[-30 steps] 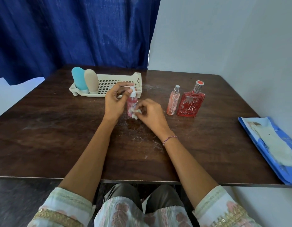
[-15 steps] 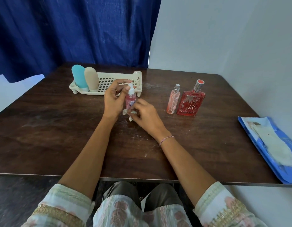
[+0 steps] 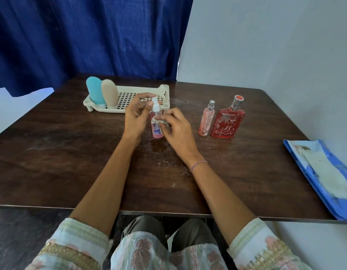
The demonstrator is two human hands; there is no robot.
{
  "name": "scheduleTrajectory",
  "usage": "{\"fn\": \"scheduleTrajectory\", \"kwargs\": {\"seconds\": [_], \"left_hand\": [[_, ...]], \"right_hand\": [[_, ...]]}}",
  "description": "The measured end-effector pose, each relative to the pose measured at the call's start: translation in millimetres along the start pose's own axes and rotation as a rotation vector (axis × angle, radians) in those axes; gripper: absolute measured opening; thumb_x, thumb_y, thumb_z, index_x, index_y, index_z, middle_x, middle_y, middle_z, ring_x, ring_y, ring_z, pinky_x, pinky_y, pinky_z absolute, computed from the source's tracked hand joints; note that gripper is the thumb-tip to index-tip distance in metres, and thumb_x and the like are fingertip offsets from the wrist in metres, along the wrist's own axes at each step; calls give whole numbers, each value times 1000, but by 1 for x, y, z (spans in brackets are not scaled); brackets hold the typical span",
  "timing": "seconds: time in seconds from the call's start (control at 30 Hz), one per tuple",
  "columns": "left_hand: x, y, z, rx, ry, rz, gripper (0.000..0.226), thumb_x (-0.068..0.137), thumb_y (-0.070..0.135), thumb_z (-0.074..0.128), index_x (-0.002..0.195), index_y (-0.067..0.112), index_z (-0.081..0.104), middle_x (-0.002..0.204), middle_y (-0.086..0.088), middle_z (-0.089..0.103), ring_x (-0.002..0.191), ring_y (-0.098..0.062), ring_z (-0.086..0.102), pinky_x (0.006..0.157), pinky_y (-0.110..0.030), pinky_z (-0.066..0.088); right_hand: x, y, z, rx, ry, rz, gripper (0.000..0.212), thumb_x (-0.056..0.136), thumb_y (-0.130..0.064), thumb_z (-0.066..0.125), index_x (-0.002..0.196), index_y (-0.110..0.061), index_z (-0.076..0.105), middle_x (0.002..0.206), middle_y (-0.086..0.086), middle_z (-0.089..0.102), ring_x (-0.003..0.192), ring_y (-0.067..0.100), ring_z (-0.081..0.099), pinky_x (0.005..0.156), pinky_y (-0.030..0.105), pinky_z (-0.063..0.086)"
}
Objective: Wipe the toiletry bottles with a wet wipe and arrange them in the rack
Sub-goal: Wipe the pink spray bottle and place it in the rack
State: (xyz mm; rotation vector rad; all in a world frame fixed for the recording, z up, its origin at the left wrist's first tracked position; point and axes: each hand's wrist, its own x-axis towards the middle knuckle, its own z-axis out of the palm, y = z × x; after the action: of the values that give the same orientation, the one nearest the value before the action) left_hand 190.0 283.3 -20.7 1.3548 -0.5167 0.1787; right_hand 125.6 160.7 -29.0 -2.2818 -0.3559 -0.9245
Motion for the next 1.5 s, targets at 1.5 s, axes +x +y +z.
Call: {"fn": "scheduleTrajectory", "kwargs": {"seconds": [1.5], "left_hand": [[8,-15,-8,-232,227,-150,19,92,11,58,107,22,55,89,0,73,83,-13,69,76,-31,57]], "right_hand": [[-1,21,1,-189,-362,206,23,83,2,64,100,-10,71,101,5,51,87,10,50,84,15,40]]}}
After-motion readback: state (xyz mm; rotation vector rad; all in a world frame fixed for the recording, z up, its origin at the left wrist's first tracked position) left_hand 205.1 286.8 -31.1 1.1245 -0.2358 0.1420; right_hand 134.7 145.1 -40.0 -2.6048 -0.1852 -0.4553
